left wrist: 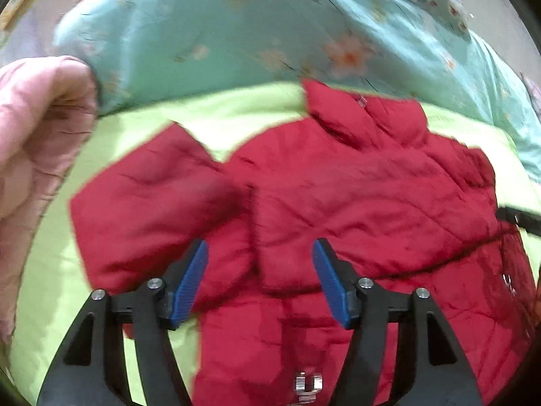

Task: Fold large clothes
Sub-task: 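Move the left gripper to the other sleeve and grasp it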

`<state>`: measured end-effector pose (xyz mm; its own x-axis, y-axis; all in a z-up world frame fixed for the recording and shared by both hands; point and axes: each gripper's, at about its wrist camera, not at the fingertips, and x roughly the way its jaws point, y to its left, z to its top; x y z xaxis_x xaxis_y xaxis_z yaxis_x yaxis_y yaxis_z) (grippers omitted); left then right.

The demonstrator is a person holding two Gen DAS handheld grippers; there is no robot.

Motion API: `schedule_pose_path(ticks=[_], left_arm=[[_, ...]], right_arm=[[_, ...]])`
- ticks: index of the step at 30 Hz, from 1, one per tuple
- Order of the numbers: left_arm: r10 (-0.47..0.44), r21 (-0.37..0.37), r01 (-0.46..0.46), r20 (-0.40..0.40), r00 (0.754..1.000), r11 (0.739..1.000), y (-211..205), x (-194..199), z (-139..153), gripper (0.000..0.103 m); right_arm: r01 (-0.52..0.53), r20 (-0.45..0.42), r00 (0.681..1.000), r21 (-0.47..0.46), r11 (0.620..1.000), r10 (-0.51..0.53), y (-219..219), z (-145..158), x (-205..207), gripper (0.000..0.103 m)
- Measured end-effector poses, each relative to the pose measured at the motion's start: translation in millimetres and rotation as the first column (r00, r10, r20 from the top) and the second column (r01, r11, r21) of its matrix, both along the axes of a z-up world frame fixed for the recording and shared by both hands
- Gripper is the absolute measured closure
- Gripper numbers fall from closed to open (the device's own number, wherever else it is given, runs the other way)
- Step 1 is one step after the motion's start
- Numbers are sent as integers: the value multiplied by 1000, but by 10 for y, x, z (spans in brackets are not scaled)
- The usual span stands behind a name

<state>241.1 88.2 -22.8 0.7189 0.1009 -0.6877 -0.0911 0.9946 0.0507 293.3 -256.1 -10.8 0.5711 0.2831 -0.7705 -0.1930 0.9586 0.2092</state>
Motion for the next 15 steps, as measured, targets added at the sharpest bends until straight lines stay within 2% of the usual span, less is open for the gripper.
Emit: schedule_pose_path(ticks=[1,2,5,9,12,15], left_arm=[[5,1,-5,9,1000,1000,65,-8,18,26],[10,9,-10,11,1000,1000,126,6,28,24],[27,43,-27,7,1000,999,286,95,6,23],[24,35,-23,-23,999,999,408,212,-55,23],[21,111,-13,-74,997,994,393,363,-191,23],[59,195,-31,-142,988,980,418,514,-377,20]], right_arm=[[-9,1,1000,11,1000,9,16,20,-50,43],[-15,2,1000,21,1000,15,25,33,-89,43],[-32,-5,999,40,999,32,38,63,-189,43],[-56,-14,998,69,996,57,119,80,-256,43],[-68,-16,997,79,995,70,166,96,-293,43],[-73,-18,997,92,993,75,200,115,-307,43]])
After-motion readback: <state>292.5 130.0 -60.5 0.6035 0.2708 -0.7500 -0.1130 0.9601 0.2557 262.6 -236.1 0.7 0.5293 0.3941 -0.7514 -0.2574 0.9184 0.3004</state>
